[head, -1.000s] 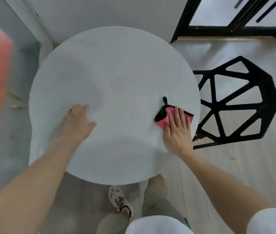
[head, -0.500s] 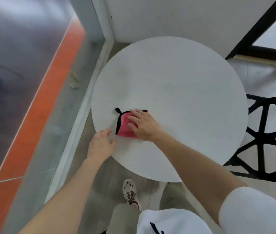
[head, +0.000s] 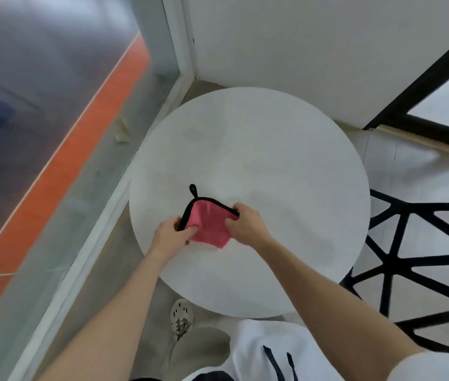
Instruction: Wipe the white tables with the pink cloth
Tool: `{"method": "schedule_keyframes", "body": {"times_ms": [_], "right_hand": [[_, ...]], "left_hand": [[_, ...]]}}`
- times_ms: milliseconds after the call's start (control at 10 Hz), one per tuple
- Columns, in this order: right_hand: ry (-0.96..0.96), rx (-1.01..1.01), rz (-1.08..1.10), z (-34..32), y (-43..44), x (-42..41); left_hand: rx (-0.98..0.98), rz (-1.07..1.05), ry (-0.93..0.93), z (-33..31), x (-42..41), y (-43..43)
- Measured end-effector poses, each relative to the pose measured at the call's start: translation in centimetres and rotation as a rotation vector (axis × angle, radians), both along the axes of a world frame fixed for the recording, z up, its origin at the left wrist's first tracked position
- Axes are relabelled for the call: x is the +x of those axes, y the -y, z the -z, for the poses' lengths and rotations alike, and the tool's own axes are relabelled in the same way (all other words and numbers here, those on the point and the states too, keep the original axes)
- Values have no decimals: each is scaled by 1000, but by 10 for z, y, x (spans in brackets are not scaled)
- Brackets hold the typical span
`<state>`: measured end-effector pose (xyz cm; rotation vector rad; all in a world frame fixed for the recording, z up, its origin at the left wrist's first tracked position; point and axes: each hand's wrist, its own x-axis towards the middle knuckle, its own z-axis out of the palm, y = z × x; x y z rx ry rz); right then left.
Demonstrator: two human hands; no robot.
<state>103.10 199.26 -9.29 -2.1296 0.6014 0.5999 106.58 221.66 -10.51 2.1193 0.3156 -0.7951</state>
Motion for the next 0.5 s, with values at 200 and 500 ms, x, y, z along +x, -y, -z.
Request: {"method": "schedule_keyframes", "body": {"times_ms": [200,500], "right_hand": [[70,-27,69,-37,99,-80],[-159,-420,-195,-45,155,-190]], "left_hand": [[-195,182,28,-34,-60,65],[432,707,-14,20,-141,-1]]}}
